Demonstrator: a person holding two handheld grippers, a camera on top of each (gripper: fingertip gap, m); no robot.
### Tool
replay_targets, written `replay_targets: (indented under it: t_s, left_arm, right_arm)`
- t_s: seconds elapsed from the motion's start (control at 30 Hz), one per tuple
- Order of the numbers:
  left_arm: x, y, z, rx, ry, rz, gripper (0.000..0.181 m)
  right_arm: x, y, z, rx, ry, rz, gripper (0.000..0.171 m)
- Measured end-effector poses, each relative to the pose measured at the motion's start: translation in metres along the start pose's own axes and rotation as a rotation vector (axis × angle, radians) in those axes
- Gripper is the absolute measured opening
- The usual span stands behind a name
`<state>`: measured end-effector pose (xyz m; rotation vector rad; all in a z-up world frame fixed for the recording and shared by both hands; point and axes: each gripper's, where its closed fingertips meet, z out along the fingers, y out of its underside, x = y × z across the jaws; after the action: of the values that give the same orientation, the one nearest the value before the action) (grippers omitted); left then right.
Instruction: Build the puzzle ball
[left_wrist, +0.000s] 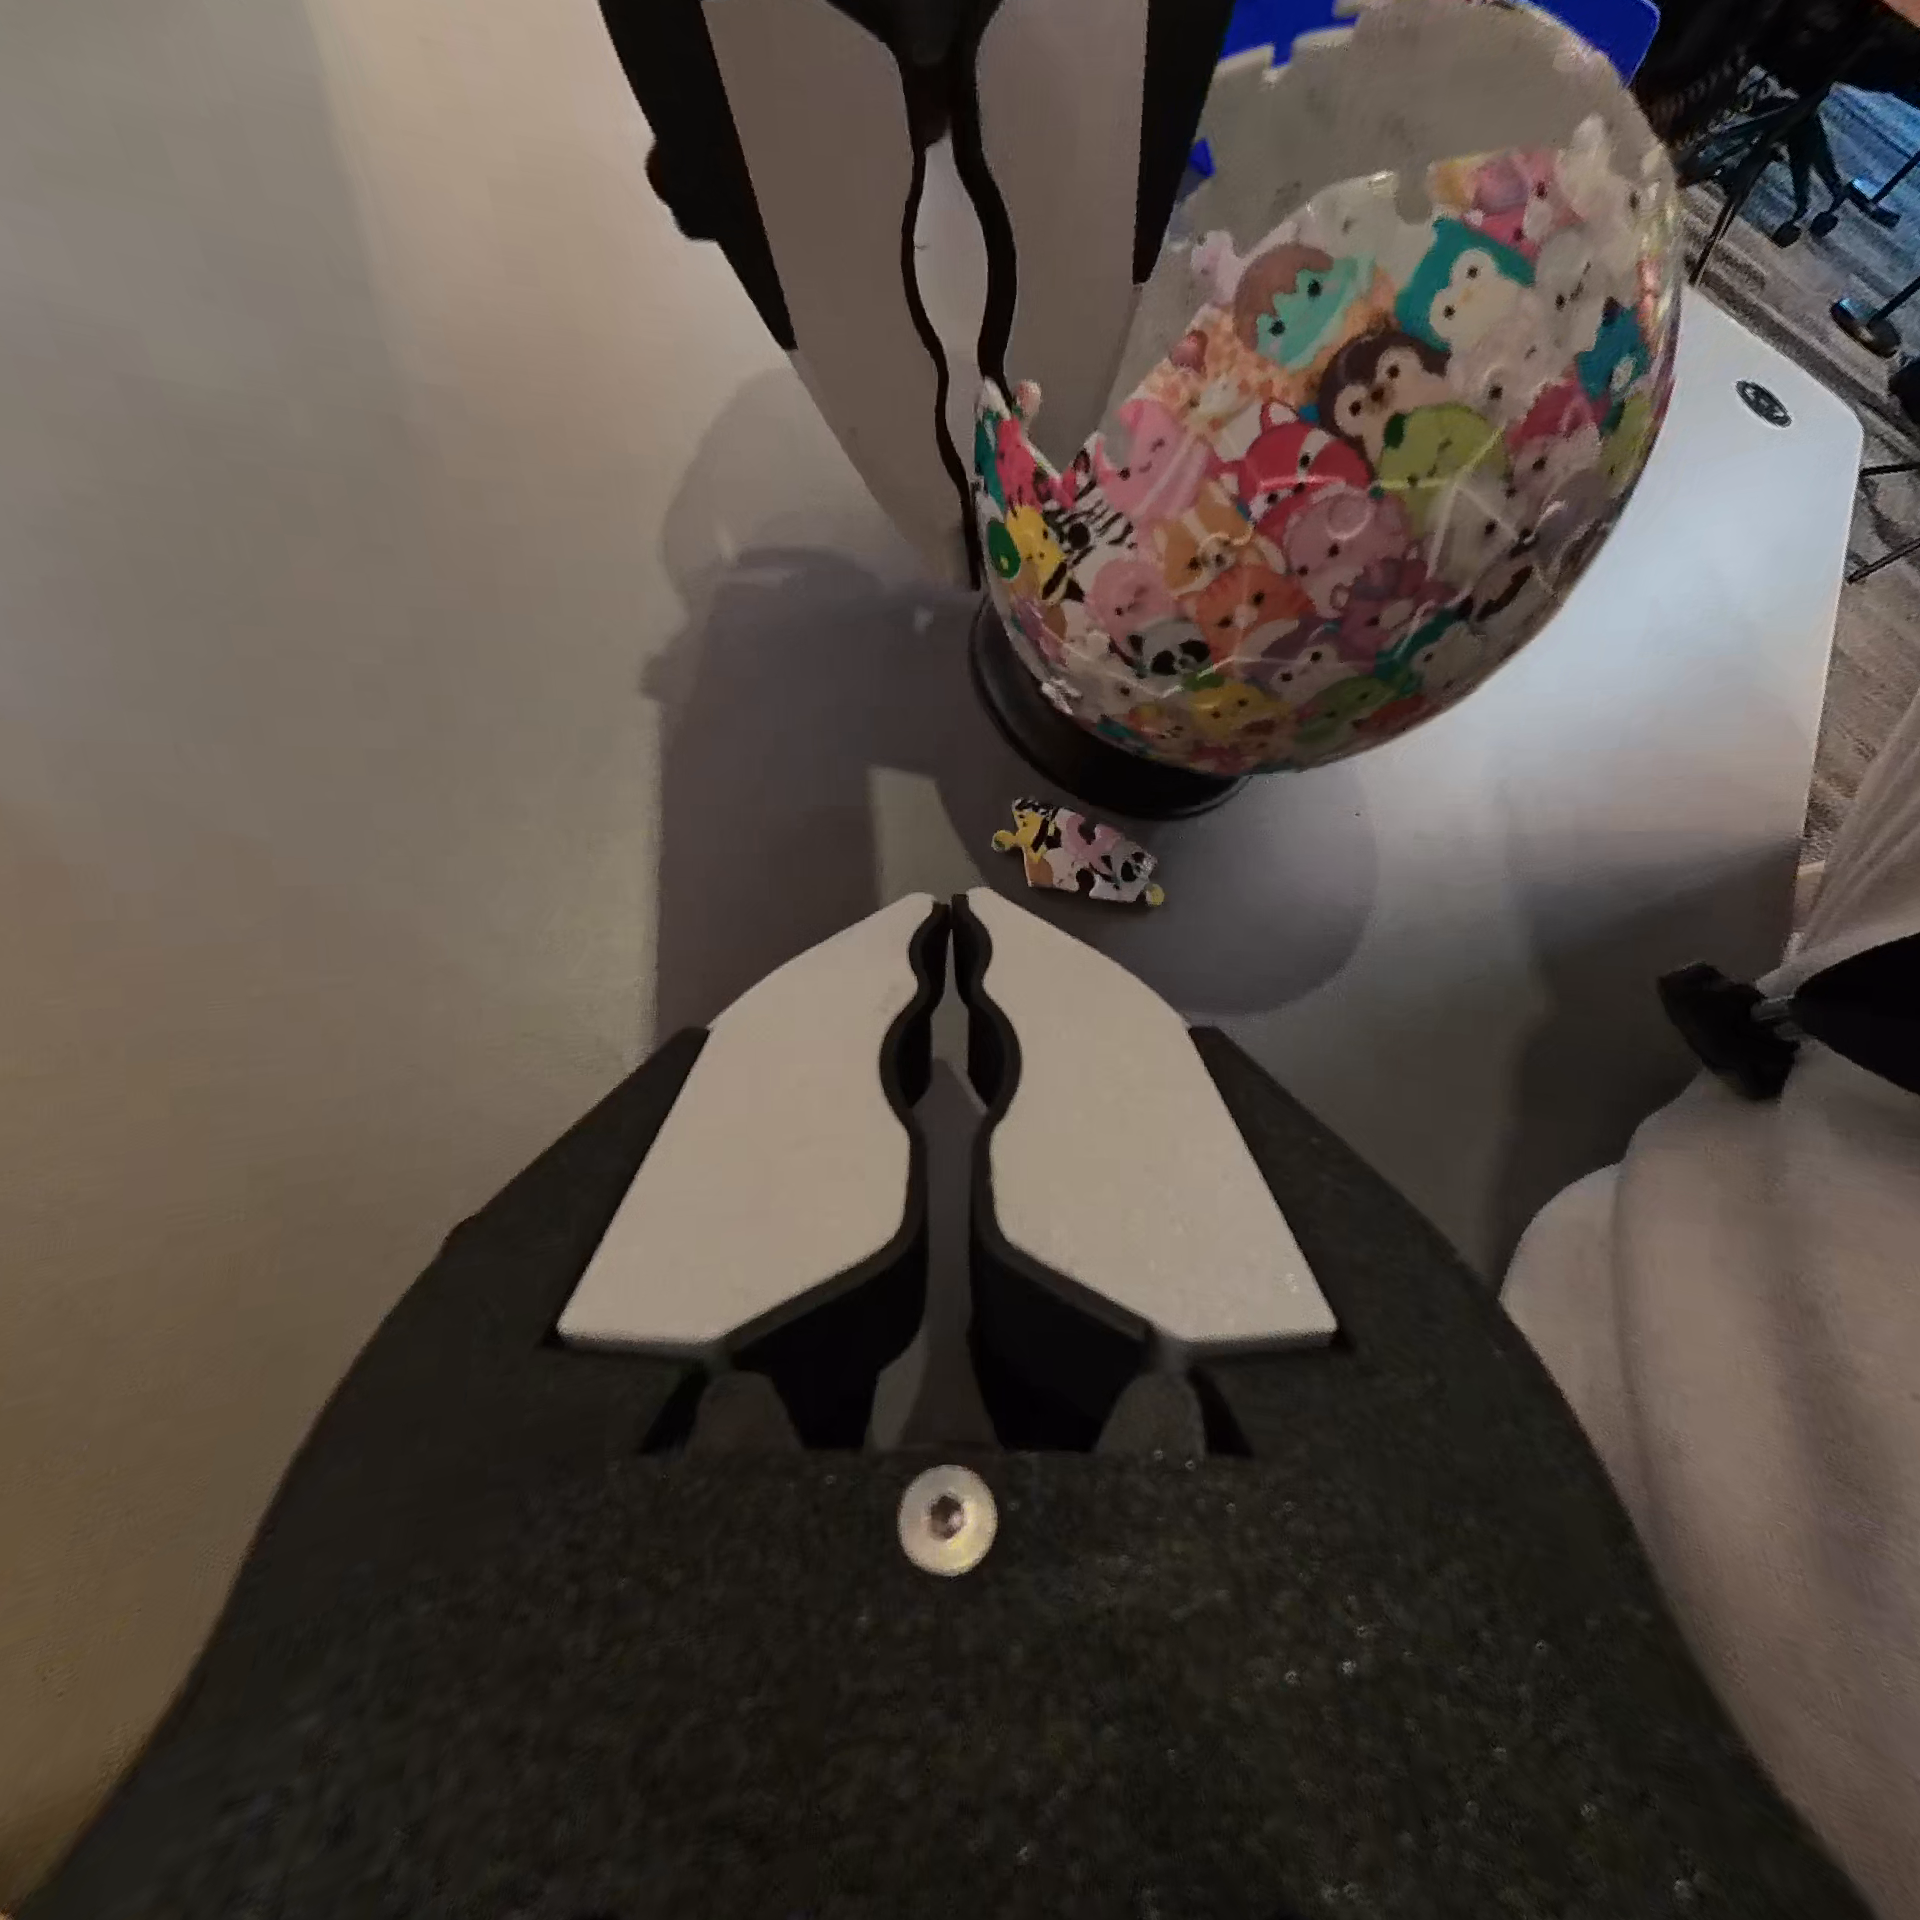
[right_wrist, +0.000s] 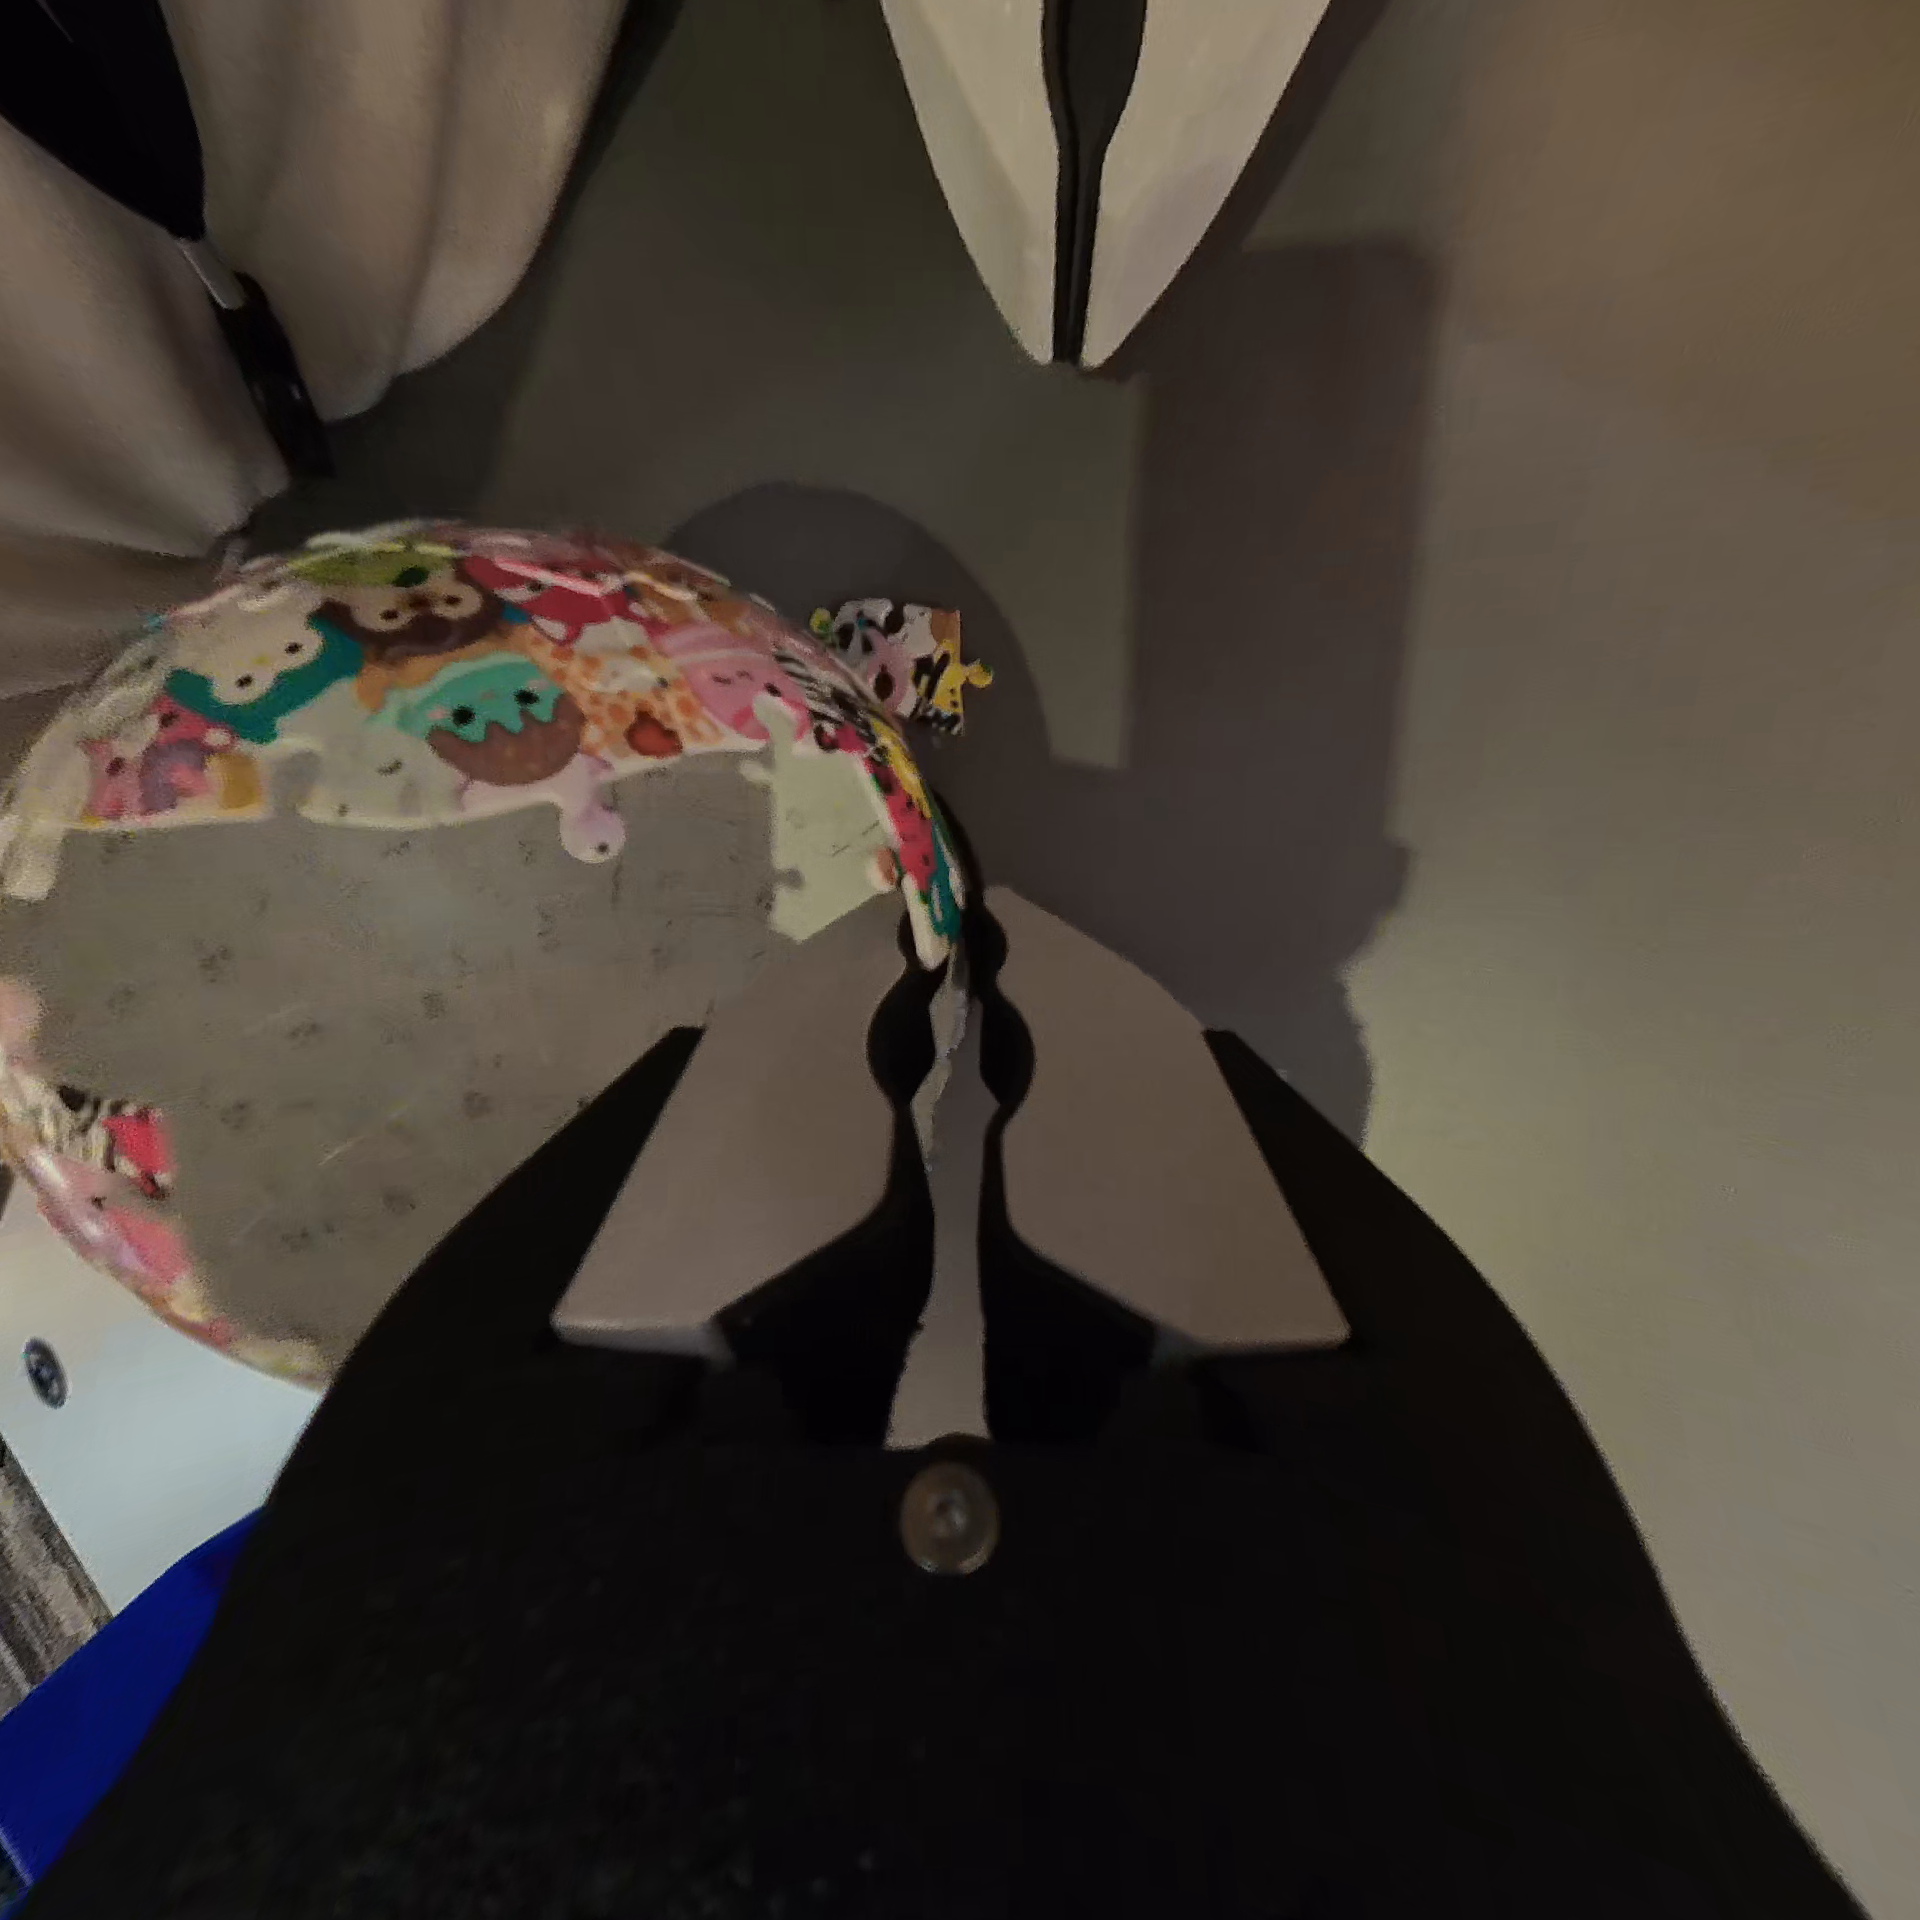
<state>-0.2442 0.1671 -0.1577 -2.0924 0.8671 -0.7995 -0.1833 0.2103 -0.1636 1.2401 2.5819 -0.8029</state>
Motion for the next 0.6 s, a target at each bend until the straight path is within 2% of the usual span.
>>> replay_targets:
  t_s: [0.13,0.37,0.6]
  left_arm:
    - [0.0008,0.0008,0.0002,-0.005,-0.004,0.009,0.0]
    - [0.0002,0.001,-0.0006,-0.009,-0.008,0.017,0.0]
    - [0.005,-0.0008,-0.0088,-0.005,0.002,0.025,0.0]
  right_arm:
    - [-0.0014,-0.0019,0.0,0.013,-0.009,-0.002,0.006]
    - [-0.0037,-0.003,0.0009,-0.055,-0.062,-0.024,0.023]
    - [-0.0034,-0.0055,0.005,-0.111,-0.141,-0.038,0.024]
